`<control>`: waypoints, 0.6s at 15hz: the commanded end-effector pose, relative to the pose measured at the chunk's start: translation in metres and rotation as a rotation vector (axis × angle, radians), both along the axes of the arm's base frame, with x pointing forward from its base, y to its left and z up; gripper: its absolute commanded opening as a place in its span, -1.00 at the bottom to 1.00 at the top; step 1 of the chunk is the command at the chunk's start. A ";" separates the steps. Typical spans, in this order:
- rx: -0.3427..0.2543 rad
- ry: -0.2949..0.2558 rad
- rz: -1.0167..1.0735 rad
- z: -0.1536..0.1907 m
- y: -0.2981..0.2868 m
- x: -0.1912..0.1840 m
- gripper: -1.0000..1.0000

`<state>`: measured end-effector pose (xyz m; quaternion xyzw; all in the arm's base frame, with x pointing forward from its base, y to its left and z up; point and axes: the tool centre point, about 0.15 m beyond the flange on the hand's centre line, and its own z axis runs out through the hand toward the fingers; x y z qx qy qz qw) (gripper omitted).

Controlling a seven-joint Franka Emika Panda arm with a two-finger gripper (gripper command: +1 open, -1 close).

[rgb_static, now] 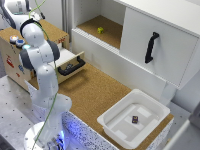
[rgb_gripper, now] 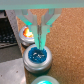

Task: Toggle the blue light switch to turn on the blue light

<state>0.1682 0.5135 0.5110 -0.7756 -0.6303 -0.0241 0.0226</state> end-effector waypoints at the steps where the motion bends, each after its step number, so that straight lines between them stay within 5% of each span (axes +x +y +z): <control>1: -0.127 -0.048 -0.021 -0.024 0.031 -0.005 -1.00; 9: -0.170 -0.010 -0.056 -0.063 0.027 -0.010 -1.00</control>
